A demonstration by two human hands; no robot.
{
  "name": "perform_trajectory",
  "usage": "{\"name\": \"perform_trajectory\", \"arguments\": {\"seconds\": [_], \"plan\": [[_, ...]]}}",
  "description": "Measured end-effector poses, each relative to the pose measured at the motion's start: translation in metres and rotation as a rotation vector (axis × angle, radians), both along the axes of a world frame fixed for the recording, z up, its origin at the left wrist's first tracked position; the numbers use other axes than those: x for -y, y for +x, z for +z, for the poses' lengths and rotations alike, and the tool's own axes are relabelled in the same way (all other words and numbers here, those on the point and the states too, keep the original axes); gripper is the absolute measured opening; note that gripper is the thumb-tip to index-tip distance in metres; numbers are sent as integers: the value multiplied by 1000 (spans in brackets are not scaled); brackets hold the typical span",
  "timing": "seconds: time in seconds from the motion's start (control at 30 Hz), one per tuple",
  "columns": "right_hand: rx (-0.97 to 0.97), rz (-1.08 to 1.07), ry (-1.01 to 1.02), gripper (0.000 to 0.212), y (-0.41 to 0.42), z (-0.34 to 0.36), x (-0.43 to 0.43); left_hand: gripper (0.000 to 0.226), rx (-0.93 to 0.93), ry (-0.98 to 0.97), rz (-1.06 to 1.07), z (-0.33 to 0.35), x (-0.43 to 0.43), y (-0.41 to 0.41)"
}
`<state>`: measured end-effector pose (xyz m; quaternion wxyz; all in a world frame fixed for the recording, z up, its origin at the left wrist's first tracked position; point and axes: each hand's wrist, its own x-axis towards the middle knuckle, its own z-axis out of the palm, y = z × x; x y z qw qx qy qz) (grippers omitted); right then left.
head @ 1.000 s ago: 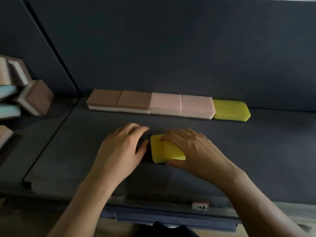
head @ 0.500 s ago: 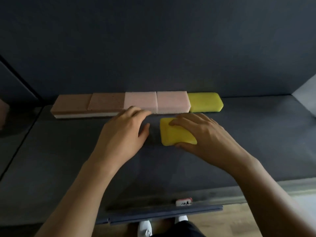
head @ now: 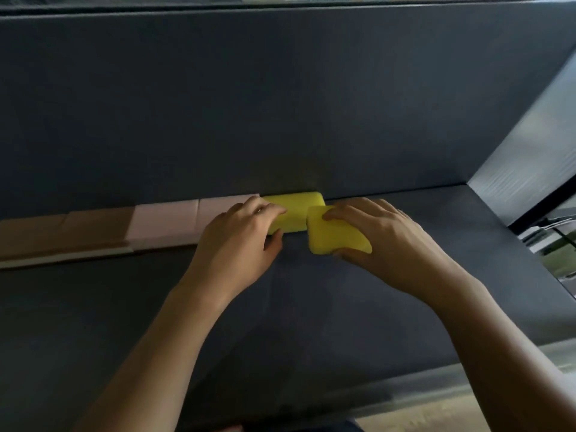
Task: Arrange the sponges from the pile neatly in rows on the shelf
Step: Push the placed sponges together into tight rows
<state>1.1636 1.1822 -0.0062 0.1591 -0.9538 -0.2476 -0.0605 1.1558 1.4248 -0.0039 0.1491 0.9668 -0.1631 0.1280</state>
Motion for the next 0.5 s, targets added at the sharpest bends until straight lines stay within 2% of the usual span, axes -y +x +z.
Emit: {"name": "perform_trajectory", "arguments": {"seconds": [0.23, 0.37, 0.5], "plan": [[-36, -24, -41, 59, 20, -7, 43, 39, -49, 66, -16, -9, 39, 20], [-91, -7, -93, 60, 31, -14, 50, 48, -85, 94, -26, -14, 51, 25], [-86, 1, -73, 61, 36, -22, 50, 48, -127, 125, -11, -20, 55, 27]]}}
